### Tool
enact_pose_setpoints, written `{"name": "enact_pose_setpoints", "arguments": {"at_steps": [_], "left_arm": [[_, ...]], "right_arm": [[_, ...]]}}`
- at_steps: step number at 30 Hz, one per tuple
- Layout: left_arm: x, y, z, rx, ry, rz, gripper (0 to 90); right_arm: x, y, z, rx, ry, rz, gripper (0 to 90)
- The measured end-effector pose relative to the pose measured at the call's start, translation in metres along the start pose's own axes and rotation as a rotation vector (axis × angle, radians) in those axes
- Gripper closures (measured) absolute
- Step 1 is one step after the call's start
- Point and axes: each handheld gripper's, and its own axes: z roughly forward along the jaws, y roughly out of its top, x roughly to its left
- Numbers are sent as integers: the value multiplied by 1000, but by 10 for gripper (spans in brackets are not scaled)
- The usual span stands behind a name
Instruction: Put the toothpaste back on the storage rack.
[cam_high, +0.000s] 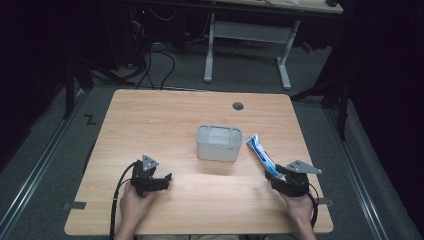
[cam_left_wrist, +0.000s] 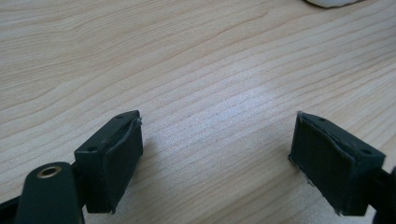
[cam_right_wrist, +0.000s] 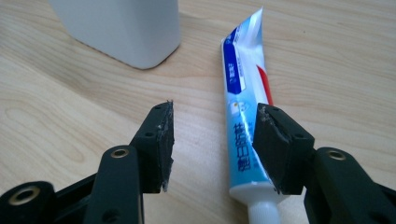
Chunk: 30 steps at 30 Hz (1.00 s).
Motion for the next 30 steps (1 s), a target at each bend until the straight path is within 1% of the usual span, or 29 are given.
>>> {"name": "enact_pose_setpoints", "arguments": {"at_steps": [8,12,17,20,24,25,27,28,30], "left_arm": [[0,0,0,0,0,-1,173],[0,0,0,0,0,-1,173],[0,0,0,0,0,-1,173],[0,0,0,0,0,0,173],[0,0,0,0,0,-1,173],[0,0,0,0,1,-1,173],[0,0,0,0,1,-1,173],[0,0,0,1,1,0,173],[0,0,0,0,1,-1,173]], "right_arm": [[-2,12,6,12,-15,-16,479],[-6,16,11,13,-25,1,480],[-8,22,15,23,-31,-4,480],[-9,26,18,22,-28,-3,480],[-11,30,23,35,-31,-15,480],[-12,32,25,41,-29,-7,480],[-12,35,27,45,-31,-18,481],[-12,36,28,44,-33,-23,482],[-12,37,29,40,-31,-19,484]]}}
